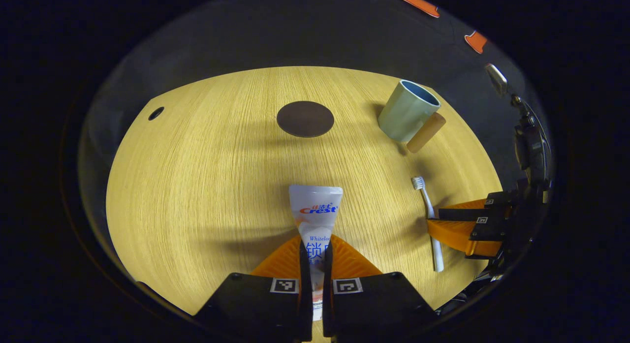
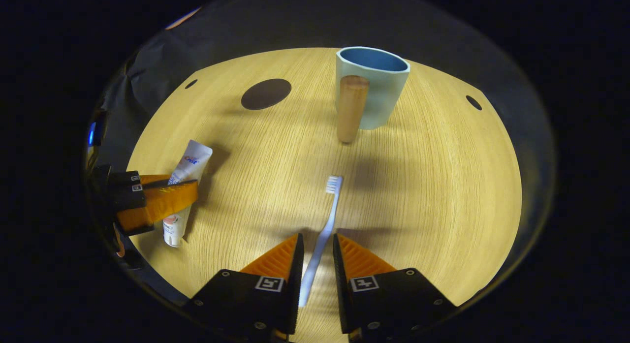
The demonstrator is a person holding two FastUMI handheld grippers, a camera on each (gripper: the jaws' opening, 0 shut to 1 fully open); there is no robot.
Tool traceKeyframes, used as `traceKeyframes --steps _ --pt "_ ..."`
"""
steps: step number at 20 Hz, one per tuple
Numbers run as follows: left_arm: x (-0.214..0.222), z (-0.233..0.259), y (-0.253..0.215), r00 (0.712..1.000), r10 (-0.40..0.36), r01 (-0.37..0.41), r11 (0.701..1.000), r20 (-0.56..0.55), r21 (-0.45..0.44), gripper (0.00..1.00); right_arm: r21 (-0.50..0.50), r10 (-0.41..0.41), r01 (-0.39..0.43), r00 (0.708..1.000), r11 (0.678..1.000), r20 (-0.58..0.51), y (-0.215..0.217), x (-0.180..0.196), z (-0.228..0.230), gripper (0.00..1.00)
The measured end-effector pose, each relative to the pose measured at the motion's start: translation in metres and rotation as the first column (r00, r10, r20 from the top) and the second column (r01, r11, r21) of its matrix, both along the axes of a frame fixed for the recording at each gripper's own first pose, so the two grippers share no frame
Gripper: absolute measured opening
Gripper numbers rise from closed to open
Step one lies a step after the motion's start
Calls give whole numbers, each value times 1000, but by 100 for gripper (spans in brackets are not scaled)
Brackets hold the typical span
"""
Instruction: Put the toothbrush and toothpaste on the desktop into the cup, then pick up the cup and place it on the coaster on the desktop.
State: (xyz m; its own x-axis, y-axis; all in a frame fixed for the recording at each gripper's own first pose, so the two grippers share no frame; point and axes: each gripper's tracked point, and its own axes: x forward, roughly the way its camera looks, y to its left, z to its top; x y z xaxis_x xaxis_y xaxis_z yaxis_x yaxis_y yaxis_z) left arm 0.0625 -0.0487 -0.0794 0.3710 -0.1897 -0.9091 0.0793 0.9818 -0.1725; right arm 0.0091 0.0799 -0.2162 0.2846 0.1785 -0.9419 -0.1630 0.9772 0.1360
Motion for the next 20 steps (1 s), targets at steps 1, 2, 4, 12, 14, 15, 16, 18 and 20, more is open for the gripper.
traceKeyframes --steps 1,2,4,12,14,15,16,18,20 --pt "-2 12 3 1000 0 0 1000 6 -3 11 -10 0 0 1000 1000 -11 0 1 -3 31" --pt "-7 23 7 1000 4 -4 1000 11 -4 11 -13 -7 7 1000 1000 8 -1 6 1 29" --pt "-17 57 17 1000 8 -8 1000 27 -8 11 -49 3 -2 1000 999 31 -2 7 -3 23" --pt "-21 110 47 995 28 -27 999 97 -20 11 -28 7 -4 995 1000 103 -8 14 1 6" --pt "-22 131 55 992 32 -30 999 124 -16 11 -10 -1 2 988 1000 153 -7 16 10 7" --pt "-21 129 53 989 37 -36 999 142 -11 11 6 -7 6 984 1000 180 -9 20 17 6" --pt "-18 135 52 986 40 -39 999 161 -9 11 20 -15 11 977 1000 211 -9 23 18 7" --pt "-16 148 52 980 42 -42 999 195 -4 11 39 -28 18 963 999 268 -10 26 28 6" --pt "-22 171 54 972 44 -44 999 230 -7 11 75 -41 19 949 997 314 -8 33 36 6"
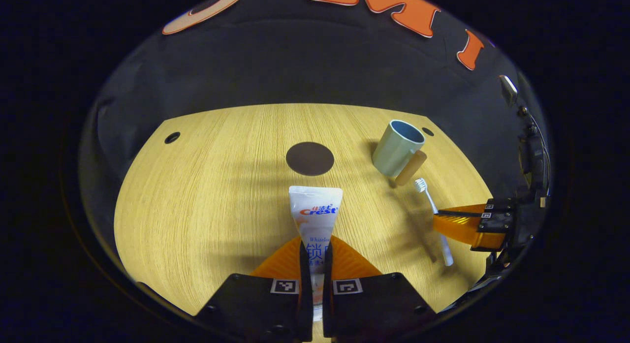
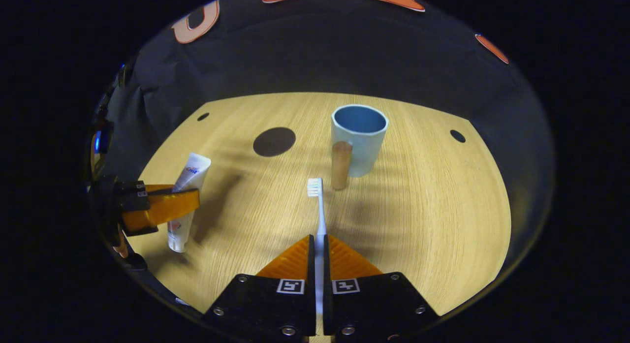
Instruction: Put the toothbrush and toothpaste on the desktop into the cup, then pick up the cup and place it on the coaster on the desktop.
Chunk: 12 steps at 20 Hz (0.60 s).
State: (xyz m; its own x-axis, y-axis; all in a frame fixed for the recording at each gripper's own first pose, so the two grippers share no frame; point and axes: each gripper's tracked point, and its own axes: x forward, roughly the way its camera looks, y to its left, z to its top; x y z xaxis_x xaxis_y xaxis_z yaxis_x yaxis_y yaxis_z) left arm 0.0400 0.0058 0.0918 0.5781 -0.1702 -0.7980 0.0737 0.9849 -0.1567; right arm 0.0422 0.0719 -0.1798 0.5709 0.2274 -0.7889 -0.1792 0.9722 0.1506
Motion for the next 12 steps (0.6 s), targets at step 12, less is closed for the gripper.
traceKeyframes --steps 12 --pt "8 72 18 968 47 -51 999 247 9 11 69 -68 45 926 997 373 -20 46 79 6"
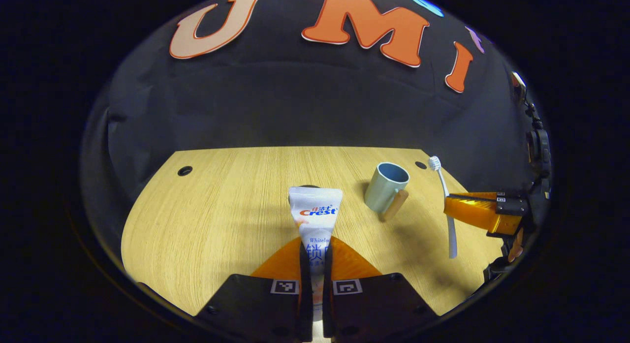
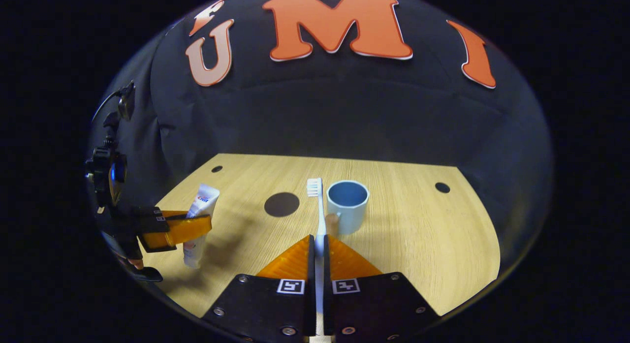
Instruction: Put the toothbrush and toothpaste on the desktop into the cup, then pick up the cup and place it on the coaster on the desktop.
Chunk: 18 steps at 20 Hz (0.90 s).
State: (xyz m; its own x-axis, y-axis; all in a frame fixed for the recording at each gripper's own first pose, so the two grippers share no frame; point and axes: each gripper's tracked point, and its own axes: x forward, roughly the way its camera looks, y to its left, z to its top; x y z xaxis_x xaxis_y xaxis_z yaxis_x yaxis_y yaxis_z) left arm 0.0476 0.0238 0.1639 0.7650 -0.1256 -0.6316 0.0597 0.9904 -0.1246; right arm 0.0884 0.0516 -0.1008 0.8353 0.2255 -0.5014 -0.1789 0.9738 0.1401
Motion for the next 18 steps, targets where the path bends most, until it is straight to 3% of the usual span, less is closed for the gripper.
traceKeyframes --steps 6,11,18 --pt "7 26 5 993 26 -25 1000 119 -11 11 51 -59 49 971 997 230 -28 23 47 6" --pt "14 30 5 986 31 -27 999 162 -27 11 42 -123 116 901 992 416 -35 28 66 6" --pt "20 32 11 977 50 -36 997 208 -68 11 92 -158 128 817 987 555 -36 37 71 6"
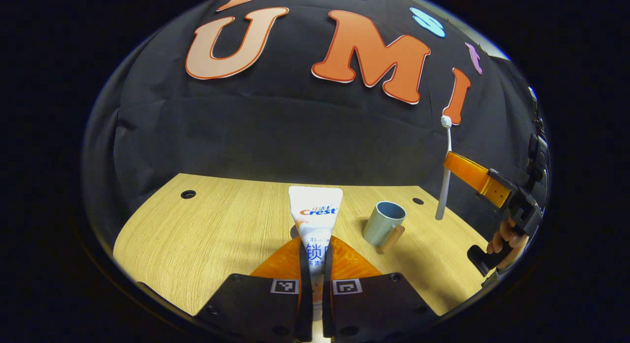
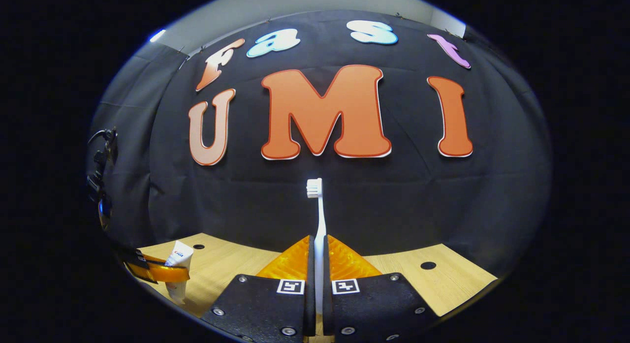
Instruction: Put the toothbrush and toothpaste on the desktop into the cup, then pick up the cup and place it on the coaster on the desktop.
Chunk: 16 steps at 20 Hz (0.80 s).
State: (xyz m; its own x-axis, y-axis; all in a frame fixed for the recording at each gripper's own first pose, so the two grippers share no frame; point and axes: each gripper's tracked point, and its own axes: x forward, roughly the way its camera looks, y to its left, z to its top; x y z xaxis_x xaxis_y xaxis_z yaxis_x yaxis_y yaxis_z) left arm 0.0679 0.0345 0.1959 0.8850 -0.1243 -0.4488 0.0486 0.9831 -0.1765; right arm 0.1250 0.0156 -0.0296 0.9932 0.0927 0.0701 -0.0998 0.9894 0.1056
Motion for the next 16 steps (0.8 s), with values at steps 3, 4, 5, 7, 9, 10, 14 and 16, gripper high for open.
traceKeyframes --steps 3,4,5,7,9,10,14,16 --pt "3 2 3 1000 4 -3 1000 25 -25 11 10 8 -8 999 1000 51 -1 7 -4 6" --pt "0 1 4 1000 4 -3 999 28 -35 11 21 2 -4 998 1000 59 -1 12 -8 6" --pt "-1 0 5 1000 7 -6 999 29 -41 11 37 5 -8 998 999 66 1 19 -12 6" --pt "2 -3 7 1000 12 -11 999 27 -43 12 70 12 -17 997 997 78 -2 38 -13 6" --pt "5 -5 9 999 19 -17 999 27 -39 11 96 2 -11 996 995 86 -9 55 -19 6" --pt "5 -6 11 999 21 -20 999 30 -37 12 109 0 -10 996 994 91 -10 62 -24 6" --pt "9 -7 15 999 27 -26 999 43 -27 11 146 -6 -5 997 989 72 -17 88 -50 6" --pt "10 -7 14 998 29 -27 999 51 -27 11 157 -5 -2 999 988 42 -18 97 -67 6"
